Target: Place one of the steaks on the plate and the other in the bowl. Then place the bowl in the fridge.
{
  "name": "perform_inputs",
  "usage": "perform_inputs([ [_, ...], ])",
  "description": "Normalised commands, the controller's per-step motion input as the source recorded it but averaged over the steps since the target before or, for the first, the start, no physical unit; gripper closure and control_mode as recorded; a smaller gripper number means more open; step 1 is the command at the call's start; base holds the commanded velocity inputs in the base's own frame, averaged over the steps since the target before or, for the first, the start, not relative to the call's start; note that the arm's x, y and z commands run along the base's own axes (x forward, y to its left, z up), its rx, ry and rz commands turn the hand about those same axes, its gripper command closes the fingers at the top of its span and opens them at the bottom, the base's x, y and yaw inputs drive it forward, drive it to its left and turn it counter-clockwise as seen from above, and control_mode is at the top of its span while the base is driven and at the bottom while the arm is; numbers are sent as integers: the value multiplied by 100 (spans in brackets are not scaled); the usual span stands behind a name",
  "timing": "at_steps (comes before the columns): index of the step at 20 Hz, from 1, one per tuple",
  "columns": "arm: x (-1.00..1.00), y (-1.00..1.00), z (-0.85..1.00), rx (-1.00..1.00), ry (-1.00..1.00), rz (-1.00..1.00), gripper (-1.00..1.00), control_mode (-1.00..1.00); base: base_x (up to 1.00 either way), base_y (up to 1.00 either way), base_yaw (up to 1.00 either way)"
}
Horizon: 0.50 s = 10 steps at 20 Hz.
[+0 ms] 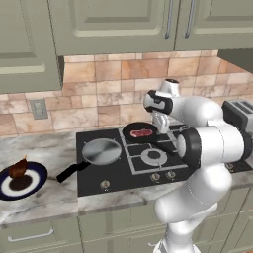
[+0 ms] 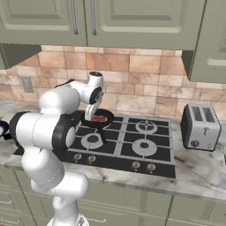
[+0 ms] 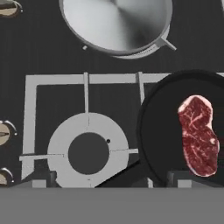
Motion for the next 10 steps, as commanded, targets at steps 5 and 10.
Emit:
perform_inputs([
  [5, 31, 1, -16, 0, -9, 13, -100, -100, 0, 0, 0],
  [10, 25, 0, -23, 0, -13, 13, -100, -100, 0, 0, 0],
])
